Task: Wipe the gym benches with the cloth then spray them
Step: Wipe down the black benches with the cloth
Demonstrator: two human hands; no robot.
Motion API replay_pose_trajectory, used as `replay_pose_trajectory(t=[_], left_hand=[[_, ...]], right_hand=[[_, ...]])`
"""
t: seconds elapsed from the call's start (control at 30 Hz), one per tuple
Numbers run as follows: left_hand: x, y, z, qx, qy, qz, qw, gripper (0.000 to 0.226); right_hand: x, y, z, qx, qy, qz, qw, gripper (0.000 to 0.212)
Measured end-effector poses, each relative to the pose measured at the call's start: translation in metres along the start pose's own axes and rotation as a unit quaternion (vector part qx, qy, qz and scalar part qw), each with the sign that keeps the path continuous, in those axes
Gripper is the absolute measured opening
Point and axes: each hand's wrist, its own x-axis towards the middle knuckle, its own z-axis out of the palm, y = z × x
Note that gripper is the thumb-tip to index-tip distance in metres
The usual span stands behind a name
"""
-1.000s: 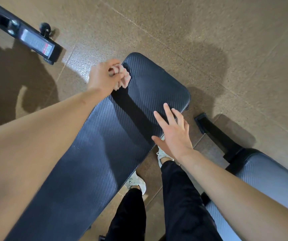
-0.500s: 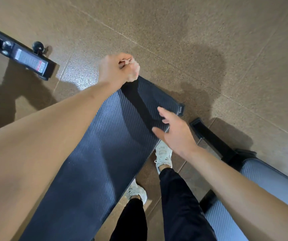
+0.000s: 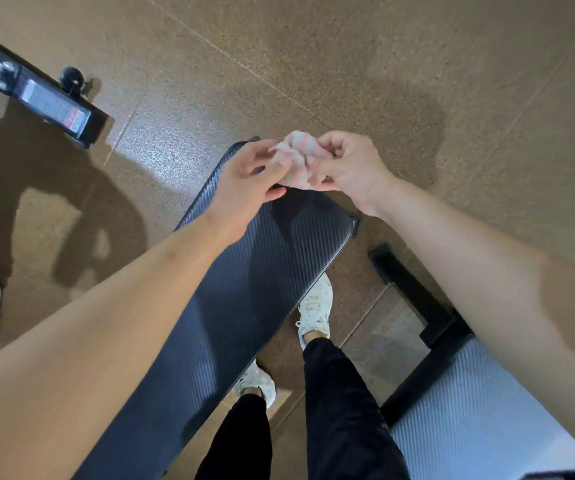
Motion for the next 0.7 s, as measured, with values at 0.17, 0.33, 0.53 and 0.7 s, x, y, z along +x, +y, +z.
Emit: replay_pose_trajectory(t=[0.17, 0.33, 0.53, 0.7], left_hand=[[-0.042, -0.044, -0.052, 0.36, 0.163, 0.023, 0.918, 0.054], [-0.084, -0.091, -0.063, 0.536, 0.061, -0.055, 0.84, 0.09], [-0.083, -0.11, -0.057, 0.564, 0.071, -0.041, 0.822, 0.096], [-0.084, -0.11, -0.057, 0.565, 0.071, -0.04, 0.821, 0.095]], right_hand=[[0.048, -0.011, 0.014, -0.144, 0.065, -0.062, 0.985, 0.018], [0.076, -0.019, 0.054, -0.332, -0.053, -0.097, 0.937, 0.021], [0.075, -0.017, 0.04, -0.372, -0.112, -0.085, 0.918, 0.027], [0.052, 0.016, 0.005, -0.304, -0.072, -0.018, 0.95, 0.05]])
